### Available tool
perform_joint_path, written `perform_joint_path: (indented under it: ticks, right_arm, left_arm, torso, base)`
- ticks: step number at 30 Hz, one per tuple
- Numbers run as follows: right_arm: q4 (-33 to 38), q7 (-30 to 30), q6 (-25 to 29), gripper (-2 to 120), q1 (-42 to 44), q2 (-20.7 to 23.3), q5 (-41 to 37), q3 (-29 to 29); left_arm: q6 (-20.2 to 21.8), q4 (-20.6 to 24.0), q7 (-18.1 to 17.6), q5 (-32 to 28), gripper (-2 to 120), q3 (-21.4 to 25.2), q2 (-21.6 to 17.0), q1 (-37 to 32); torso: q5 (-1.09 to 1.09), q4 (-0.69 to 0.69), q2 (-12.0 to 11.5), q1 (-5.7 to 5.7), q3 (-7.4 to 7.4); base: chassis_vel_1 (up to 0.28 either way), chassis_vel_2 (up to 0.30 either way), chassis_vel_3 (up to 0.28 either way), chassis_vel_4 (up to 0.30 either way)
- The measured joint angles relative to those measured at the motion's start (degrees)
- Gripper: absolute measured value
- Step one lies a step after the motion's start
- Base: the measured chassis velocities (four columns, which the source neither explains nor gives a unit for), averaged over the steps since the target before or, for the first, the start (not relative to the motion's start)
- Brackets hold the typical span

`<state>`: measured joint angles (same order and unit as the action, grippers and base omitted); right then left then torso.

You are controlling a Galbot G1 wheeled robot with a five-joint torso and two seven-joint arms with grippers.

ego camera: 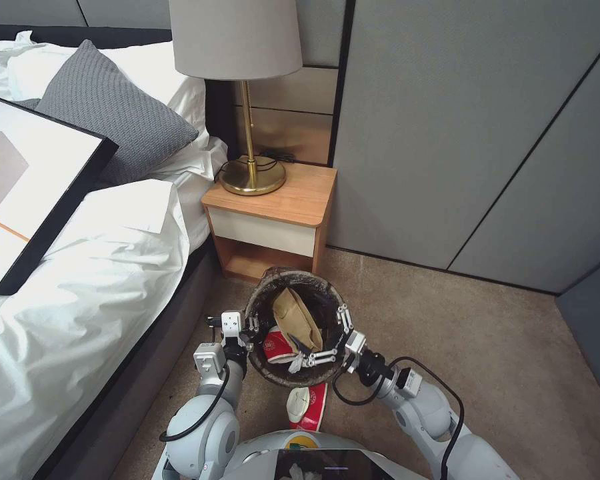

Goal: Pick up the trash bin, then pick up the garbage from the floor and place it into the trash bin.

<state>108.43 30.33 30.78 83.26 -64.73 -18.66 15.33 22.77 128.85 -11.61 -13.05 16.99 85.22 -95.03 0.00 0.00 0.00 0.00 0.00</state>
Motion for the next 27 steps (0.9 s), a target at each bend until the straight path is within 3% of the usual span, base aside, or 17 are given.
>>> perform_joint_path:
  ticks: [3,7,9,13,18,27]
  right_arm:
    - [6.4,-11.0,-1.4,100,1.5,-2.7,5.1,3.8]
    - [10.5,-17.5,-3.1,100,4.4,-4.0,7.6,7.3]
    - [13.7,-25.6,-5.7,100,9.5,-6.0,10.3,10.7]
    - [13.7,-33.6,-5.4,100,14.0,-8.7,11.7,14.2]
    - [8.9,-35.7,-1.4,100,16.0,-10.0,12.6,18.2]
    - [5.6,-35.1,1.2,100,16.4,-10.4,11.4,19.1]
  left_arm:
    - [-0.1,-0.1,0.0,0.3,3,0.3,0.0,0.0]
    - [-0.4,-0.4,0.1,0.6,3,0.9,0.0,0.1]
    - [-0.5,-0.5,0.1,0.7,3,1.5,-0.2,0.1]
    - [-0.6,-0.4,0.1,0.7,3,1.5,-0.2,0.0]
    - [-0.6,-0.1,0.0,0.6,3,1.5,-0.2,-0.3]
    - [-0.7,0.3,-0.2,0.2,3,1.6,-0.2,-0.5]
  torso:
    - [-0.01,0.01,0.0,0.00,0.00]
    - [-0.01,0.01,0.0,0.00,0.00]
    - [-0.01,-0.02,0.0,0.00,0.00]
    - [-0.01,-0.03,0.0,0.00,0.00]
    - [0.01,0.00,0.0,0.00,0.00]
    - [0.01,-0.01,0.0,0.00,0.00]
  base:
    - [0.000,0.000,0.000,0.000]
    - [0.000,0.000,0.000,0.000]
    - [0.000,0.000,0.000,0.000]
    - [0.000,0.000,0.000,0.000]
    - [0.000,0.000,0.000,0.000]
    - [0.000,0.000,0.000,0.000]
